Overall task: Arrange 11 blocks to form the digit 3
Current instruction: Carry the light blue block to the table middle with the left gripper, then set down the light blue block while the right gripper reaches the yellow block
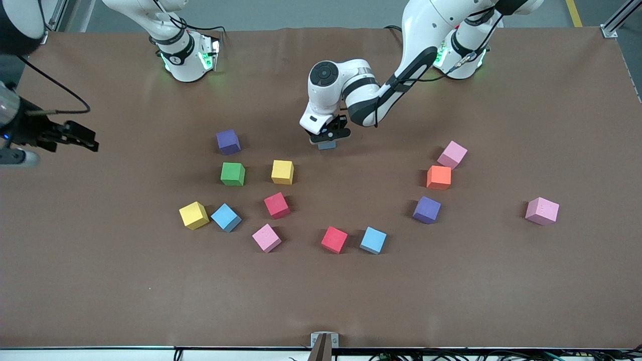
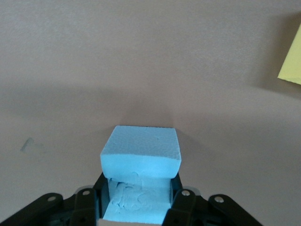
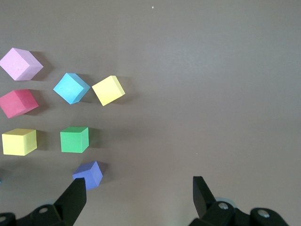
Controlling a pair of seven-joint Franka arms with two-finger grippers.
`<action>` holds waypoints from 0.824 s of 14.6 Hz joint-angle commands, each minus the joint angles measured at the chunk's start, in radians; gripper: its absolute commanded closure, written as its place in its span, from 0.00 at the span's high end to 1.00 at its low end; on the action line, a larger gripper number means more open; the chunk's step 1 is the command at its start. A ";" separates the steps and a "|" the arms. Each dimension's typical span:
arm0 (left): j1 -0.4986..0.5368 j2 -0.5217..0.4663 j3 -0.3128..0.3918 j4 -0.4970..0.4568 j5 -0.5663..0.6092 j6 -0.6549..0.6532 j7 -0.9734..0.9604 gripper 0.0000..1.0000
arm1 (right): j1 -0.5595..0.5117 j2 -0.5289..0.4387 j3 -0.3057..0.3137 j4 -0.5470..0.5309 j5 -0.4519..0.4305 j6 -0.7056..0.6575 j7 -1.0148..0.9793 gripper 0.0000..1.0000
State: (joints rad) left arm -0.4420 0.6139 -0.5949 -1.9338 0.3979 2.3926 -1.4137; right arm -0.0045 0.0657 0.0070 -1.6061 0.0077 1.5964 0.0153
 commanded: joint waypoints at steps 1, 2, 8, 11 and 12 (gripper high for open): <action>-0.014 0.023 0.000 0.032 0.021 -0.020 0.079 0.30 | 0.053 0.038 0.008 0.009 0.006 0.032 0.159 1.00; -0.014 0.027 0.000 0.032 0.021 -0.020 0.097 0.33 | 0.084 0.055 0.010 0.009 0.006 0.043 0.210 1.00; -0.018 0.041 0.003 0.058 0.021 -0.021 0.098 1.00 | 0.257 0.199 0.010 0.006 0.035 0.183 0.443 1.00; -0.012 0.032 0.007 0.114 0.024 -0.067 0.093 1.00 | 0.348 0.261 0.008 -0.041 0.048 0.327 0.579 1.00; -0.007 0.015 0.006 0.152 0.024 -0.120 0.093 1.00 | 0.377 0.279 0.008 -0.066 0.048 0.383 0.613 1.00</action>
State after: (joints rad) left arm -0.4474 0.6368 -0.5894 -1.8629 0.3983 2.3591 -1.3165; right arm 0.3201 0.3239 0.0232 -1.6281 0.0429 1.8975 0.5533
